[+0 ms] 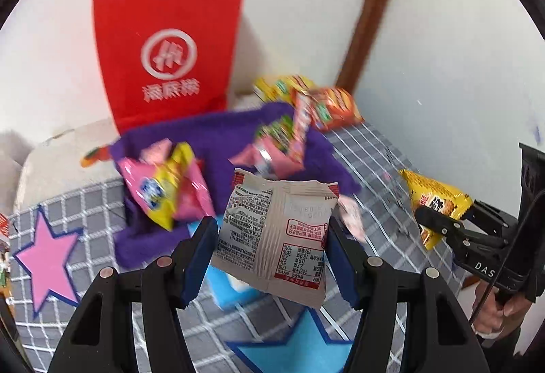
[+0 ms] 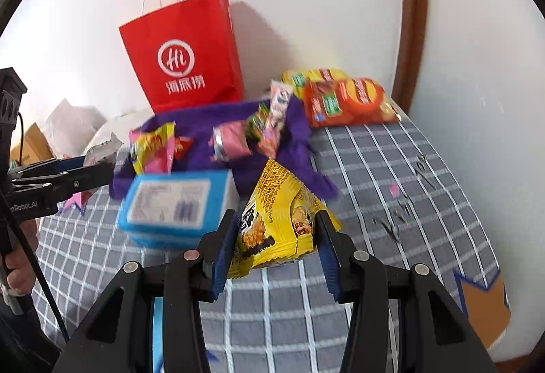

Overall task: Organize snacks
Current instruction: 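Carry the yellow chip bag and white packet over the purple towel with both tools, then lower the yellow chip bag onto the towel and open the right tool, then lower the white packet onto the towel and open the left tool, then grasp the pink cake packet with the right tool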

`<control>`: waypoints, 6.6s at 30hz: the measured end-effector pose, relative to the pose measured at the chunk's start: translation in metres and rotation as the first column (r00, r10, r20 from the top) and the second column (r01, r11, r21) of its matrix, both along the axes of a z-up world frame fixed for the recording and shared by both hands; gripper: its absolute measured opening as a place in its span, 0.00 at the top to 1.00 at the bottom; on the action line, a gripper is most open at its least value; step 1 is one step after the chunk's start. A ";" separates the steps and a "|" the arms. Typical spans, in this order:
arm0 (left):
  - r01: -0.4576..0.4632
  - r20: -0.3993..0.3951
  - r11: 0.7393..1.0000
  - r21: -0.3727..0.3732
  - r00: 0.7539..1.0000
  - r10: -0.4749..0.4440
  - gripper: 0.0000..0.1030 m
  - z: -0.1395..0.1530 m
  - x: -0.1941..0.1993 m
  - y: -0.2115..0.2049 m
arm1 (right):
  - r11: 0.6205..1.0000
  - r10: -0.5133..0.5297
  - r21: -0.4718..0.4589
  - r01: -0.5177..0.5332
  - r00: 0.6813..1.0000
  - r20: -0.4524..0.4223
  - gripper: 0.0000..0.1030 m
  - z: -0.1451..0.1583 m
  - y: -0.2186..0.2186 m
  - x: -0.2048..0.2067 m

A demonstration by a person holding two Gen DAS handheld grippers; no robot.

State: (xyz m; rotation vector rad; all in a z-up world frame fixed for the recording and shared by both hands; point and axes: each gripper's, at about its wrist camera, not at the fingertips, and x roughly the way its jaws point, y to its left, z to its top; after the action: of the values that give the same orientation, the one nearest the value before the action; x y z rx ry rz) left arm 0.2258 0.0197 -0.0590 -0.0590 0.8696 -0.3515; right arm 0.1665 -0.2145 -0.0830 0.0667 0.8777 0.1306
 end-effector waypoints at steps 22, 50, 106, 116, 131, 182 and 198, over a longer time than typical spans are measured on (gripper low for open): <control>-0.190 0.002 0.980 -0.052 0.982 0.190 0.41 0.017 0.107 0.055 | 0.988 0.135 0.069 -0.135 0.991 0.007 0.56 0.025 0.070 0.170; -0.257 -0.034 0.965 -0.058 0.966 0.255 0.41 0.004 0.113 0.072 | 0.984 0.161 -0.042 -0.174 0.961 -0.225 0.56 -0.050 0.070 0.223; -0.183 -0.111 0.983 -0.028 0.978 0.179 0.40 -0.022 0.125 0.041 | 0.937 0.259 -0.163 -0.310 0.927 -0.271 0.43 -0.061 0.089 0.214; -0.116 -0.198 0.992 -0.056 0.975 0.103 0.40 -0.042 0.130 0.019 | 0.963 0.244 -0.080 -0.257 0.959 -0.148 0.43 -0.018 0.070 0.203; -0.118 -0.313 0.993 -0.017 0.944 0.107 0.40 -0.081 0.139 -0.003 | 0.984 0.173 -0.029 -0.177 0.978 -0.115 0.43 -0.010 0.039 0.207; -0.088 -0.175 0.990 -0.110 0.982 0.068 0.34 -0.005 0.104 0.013 | 0.981 -0.121 0.109 0.161 0.944 -0.306 0.46 -0.102 -0.020 0.081; -0.092 -0.146 0.980 -0.176 0.987 0.067 0.34 0.011 0.094 0.028 | 0.982 -0.120 0.099 0.160 0.937 -0.328 0.62 -0.129 -0.009 0.088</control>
State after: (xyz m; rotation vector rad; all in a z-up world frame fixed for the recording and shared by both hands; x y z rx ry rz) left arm 0.3200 0.0476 -0.0483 -0.2906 0.9681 -0.3545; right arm 0.2548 -0.2240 -0.2123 0.2732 1.1867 0.0404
